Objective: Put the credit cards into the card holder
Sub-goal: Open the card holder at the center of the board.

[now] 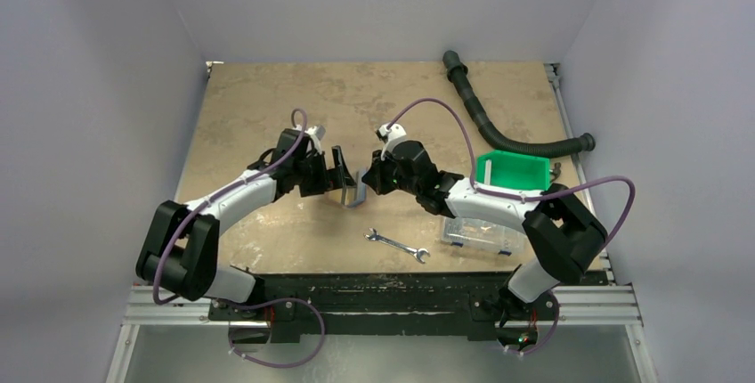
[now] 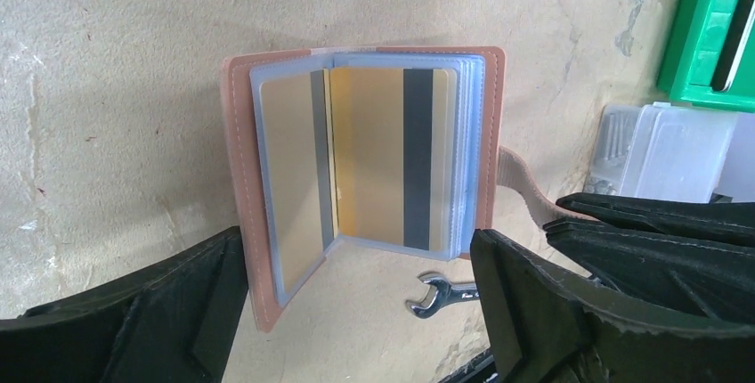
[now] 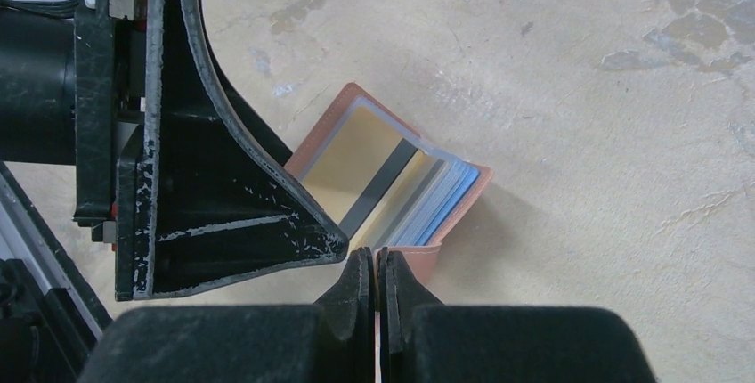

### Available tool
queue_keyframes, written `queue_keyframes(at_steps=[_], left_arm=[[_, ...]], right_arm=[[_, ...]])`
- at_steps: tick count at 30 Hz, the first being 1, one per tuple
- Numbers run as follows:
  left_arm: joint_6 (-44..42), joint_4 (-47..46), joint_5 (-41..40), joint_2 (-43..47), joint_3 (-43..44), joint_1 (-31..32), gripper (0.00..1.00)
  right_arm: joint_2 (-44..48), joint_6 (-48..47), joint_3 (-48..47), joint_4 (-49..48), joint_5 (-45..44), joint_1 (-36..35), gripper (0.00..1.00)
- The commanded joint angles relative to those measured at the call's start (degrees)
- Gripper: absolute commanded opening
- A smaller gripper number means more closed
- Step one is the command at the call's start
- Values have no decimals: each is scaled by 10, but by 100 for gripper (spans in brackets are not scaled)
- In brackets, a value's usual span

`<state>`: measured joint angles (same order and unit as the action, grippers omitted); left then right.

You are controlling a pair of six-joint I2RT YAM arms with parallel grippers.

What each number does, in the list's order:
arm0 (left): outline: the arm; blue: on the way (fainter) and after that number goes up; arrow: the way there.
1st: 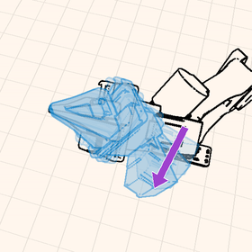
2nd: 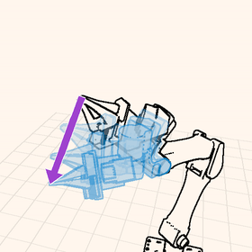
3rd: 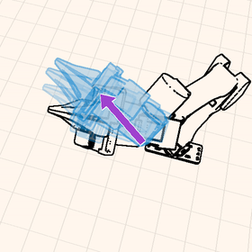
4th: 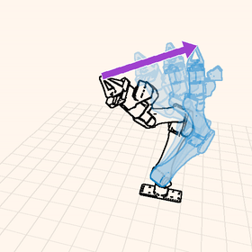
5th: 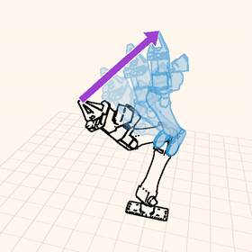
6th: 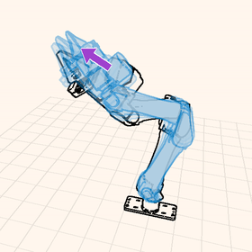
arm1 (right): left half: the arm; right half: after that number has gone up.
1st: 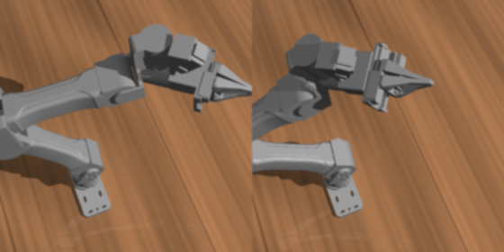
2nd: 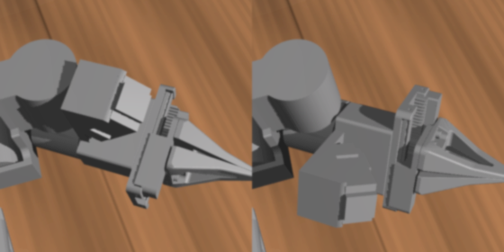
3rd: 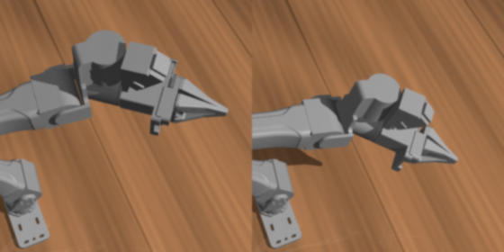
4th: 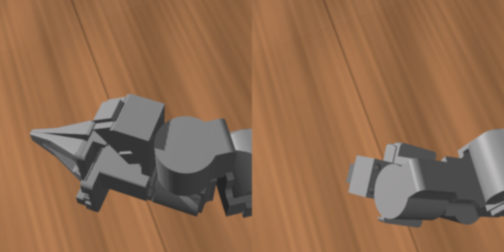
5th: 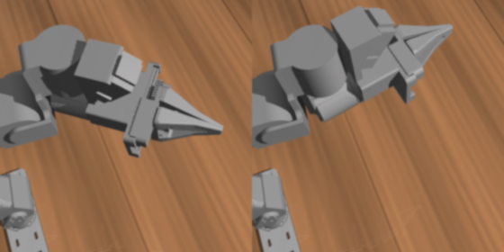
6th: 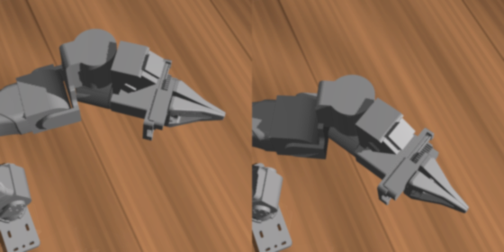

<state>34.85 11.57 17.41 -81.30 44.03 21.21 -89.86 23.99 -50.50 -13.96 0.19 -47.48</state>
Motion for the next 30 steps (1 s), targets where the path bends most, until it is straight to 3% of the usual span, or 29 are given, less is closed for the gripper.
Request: queue_keyframes(at_steps=[1,20,23,26,30], left_arm=[[-2,-19,17,-9,15,7,98],[-18,3,-48,-54,23,32,96],[-23,26,-91,-46,23,31,91],[-34,56,-124,-45,28,27,78],[-40,73,-141,-15,23,19,76]], right_arm=[[14,0,1,-13,12,1,0],[27,6,4,-18,22,1,0],[32,-2,4,-9,9,1,0],[45,-9,9,2,0,2,0],[51,-10,10,3,2,5,0]])
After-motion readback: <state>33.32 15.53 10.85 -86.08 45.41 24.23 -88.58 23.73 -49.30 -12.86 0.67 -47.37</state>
